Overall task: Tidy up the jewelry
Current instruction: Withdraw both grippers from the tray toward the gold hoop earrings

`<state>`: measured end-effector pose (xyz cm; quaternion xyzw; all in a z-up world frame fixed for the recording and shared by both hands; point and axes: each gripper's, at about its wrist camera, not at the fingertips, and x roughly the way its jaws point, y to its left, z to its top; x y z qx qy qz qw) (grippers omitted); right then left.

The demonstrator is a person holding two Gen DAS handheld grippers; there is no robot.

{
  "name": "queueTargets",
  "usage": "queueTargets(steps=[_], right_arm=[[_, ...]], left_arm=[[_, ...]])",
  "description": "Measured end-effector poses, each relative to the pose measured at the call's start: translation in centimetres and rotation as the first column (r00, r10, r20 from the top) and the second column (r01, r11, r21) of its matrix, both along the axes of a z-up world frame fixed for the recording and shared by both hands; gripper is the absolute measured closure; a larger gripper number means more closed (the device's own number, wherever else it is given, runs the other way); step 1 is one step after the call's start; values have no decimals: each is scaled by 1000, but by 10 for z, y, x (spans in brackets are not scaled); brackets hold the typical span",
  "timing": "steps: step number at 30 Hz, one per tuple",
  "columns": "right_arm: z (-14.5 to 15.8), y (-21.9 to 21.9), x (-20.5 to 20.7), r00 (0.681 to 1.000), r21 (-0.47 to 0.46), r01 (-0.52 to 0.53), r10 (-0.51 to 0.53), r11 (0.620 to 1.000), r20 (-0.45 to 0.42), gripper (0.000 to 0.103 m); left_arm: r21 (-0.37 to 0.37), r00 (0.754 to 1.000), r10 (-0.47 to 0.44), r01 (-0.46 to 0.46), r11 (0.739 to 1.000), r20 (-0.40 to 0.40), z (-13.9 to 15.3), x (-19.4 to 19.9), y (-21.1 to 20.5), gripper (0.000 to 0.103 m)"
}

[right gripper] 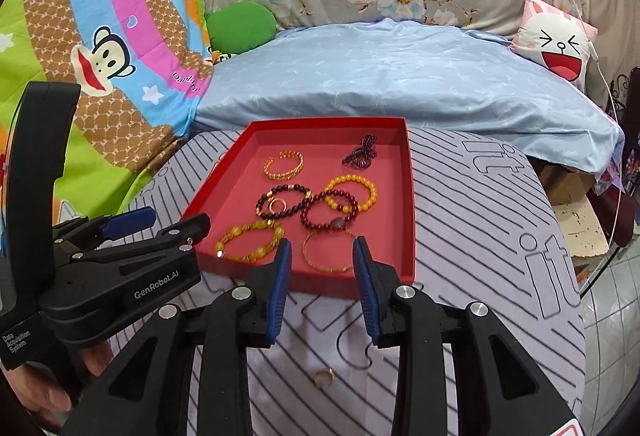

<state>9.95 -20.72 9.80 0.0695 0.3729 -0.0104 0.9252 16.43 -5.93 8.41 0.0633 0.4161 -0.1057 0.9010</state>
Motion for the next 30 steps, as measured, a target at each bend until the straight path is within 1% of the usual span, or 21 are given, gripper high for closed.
queueTargets(steps=[5,13,17,24,30], right_arm=[[-8,5,-23,1000,-1,2,-2,1000,-19,71],[-36,7,-54,996,2,5,-4,1000,-84,71],[-49,9,-66,994,-23,2,-4,1000,-106,71],[-67,9,-68,990,-3,10,-10,1000,-143,71],[-79,14,-54,987,-6,1,-2,1000,-160,71]], left_arm=[[2,1000,8,-8,1000,-13,-5,-19,9,45],[5,997,35,-35,999,-65,-31,-51,26,45],[12,995,43,-42,999,-90,-44,-63,32,45],[27,992,48,-46,999,-118,-60,-76,37,45],[37,989,53,-48,998,-135,-69,-77,38,45]])
